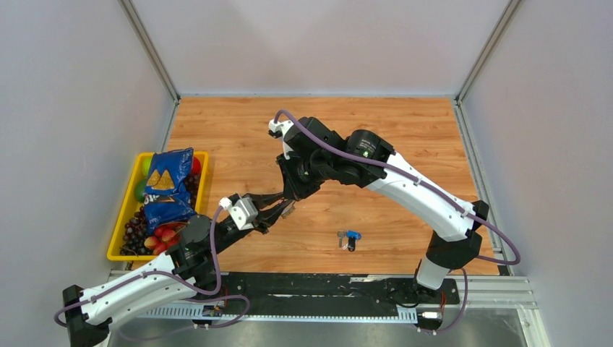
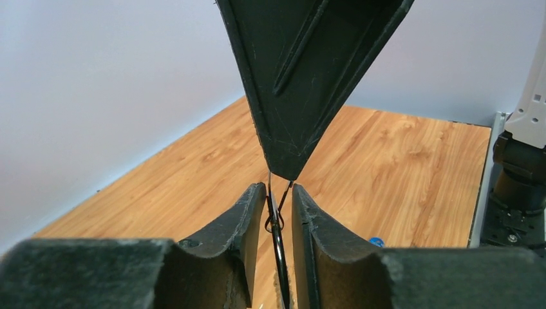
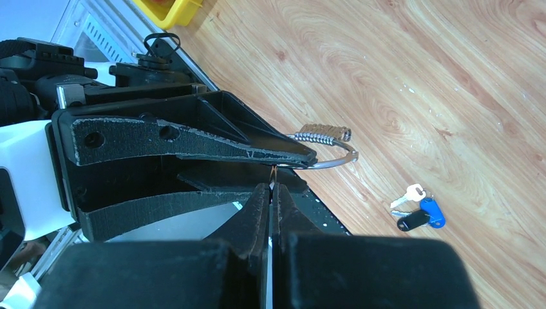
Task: Put the keys on the keyring
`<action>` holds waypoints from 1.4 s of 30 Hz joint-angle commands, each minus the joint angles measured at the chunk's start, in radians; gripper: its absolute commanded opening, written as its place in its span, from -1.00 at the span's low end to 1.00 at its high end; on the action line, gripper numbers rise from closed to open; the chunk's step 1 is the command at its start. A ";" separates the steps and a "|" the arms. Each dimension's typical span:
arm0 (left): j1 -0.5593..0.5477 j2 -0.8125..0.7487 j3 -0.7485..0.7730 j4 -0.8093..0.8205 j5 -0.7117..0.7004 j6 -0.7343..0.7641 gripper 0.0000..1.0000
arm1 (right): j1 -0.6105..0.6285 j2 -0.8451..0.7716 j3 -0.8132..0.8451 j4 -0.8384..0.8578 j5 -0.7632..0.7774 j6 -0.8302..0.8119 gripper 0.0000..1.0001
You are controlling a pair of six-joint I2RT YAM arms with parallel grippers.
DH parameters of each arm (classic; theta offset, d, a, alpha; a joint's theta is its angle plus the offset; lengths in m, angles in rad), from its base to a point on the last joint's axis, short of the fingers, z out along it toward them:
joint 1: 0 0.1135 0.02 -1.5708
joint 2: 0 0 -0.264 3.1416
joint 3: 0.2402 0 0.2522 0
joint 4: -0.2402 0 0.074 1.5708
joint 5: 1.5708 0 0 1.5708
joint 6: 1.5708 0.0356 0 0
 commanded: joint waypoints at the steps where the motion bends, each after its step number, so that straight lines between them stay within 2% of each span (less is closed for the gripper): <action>1: -0.006 -0.004 0.018 0.005 -0.021 0.014 -0.44 | -0.005 -0.002 0.042 0.020 -0.018 -0.008 -1.00; 3: -0.008 -0.003 0.019 0.006 -0.026 0.013 -0.82 | -0.005 -0.002 0.039 0.020 -0.018 -0.009 -1.00; 5: -0.008 0.001 0.023 0.007 -0.037 0.006 -0.97 | -0.005 -0.004 0.035 0.021 -0.018 -0.010 -1.00; 15: -0.008 0.042 0.125 -0.049 -0.055 -0.095 -0.99 | -0.005 -0.043 -0.046 0.066 -0.022 -0.017 -1.00; 21: -0.008 0.032 0.137 -0.061 -0.075 -0.134 -0.99 | -0.005 -0.076 -0.088 0.104 -0.027 -0.023 -0.99; 24: -0.008 0.024 0.135 -0.069 -0.090 -0.133 -0.99 | -0.005 -0.101 -0.104 0.126 -0.022 -0.020 -0.65; 31: -0.009 0.007 0.140 -0.110 -0.133 -0.136 -0.99 | -0.004 -0.178 -0.173 0.173 0.034 -0.016 -0.12; 36: -0.008 -0.013 0.141 -0.152 -0.187 -0.136 -0.99 | -0.010 -0.275 -0.281 0.225 0.148 -0.015 0.00; 42: -0.008 -0.042 0.138 -0.201 -0.307 -0.154 -0.99 | -0.011 -0.358 -0.447 0.252 0.243 -0.017 0.03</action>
